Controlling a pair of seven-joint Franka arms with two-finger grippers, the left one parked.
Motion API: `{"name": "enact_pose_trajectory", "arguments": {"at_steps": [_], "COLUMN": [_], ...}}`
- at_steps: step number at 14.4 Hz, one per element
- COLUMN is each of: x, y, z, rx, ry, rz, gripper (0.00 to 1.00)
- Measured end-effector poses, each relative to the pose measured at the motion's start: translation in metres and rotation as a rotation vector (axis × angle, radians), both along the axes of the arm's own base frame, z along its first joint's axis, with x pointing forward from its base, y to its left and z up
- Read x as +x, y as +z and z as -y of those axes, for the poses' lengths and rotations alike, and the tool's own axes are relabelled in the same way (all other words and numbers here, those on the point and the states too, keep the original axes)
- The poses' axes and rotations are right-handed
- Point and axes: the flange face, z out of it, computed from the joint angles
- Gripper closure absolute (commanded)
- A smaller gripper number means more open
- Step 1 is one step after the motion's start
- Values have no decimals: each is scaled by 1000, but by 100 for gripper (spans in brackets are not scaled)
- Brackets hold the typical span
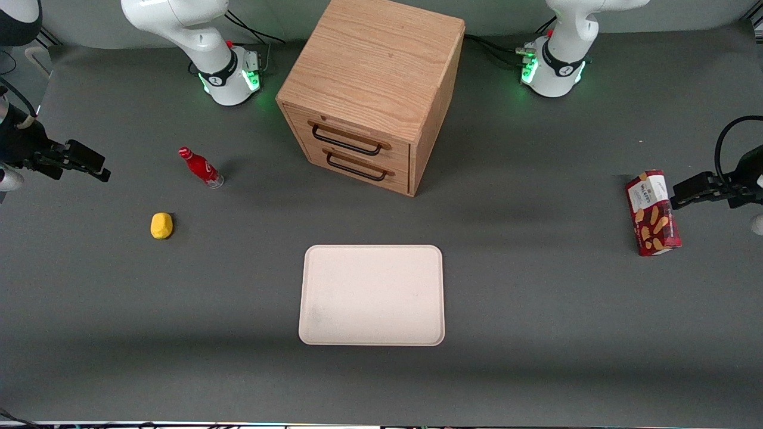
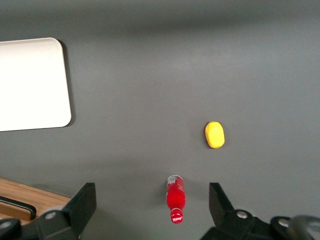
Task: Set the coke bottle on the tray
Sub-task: 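Lower the open right gripper over the red Coca-Cola bottle's cap end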
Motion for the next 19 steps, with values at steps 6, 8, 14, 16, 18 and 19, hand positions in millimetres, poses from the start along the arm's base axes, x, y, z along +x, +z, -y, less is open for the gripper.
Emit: {"name": "enact_pose_trajectory", "arguments": {"at_steps": [6,8,14,16,18,19], "x": [-4,-10,-71,-108,-138,-149], "y": [-3,-13,-57,-79,-102,-114], "z": [0,1,12,14,13,12], "rx": [3,5,18,20,24,28], "ry": [0,-1,5,20,35,42], "rz": [-37,-95,-152,-136,-124,-117], "gripper": [0,0,0,0,0,0]}}
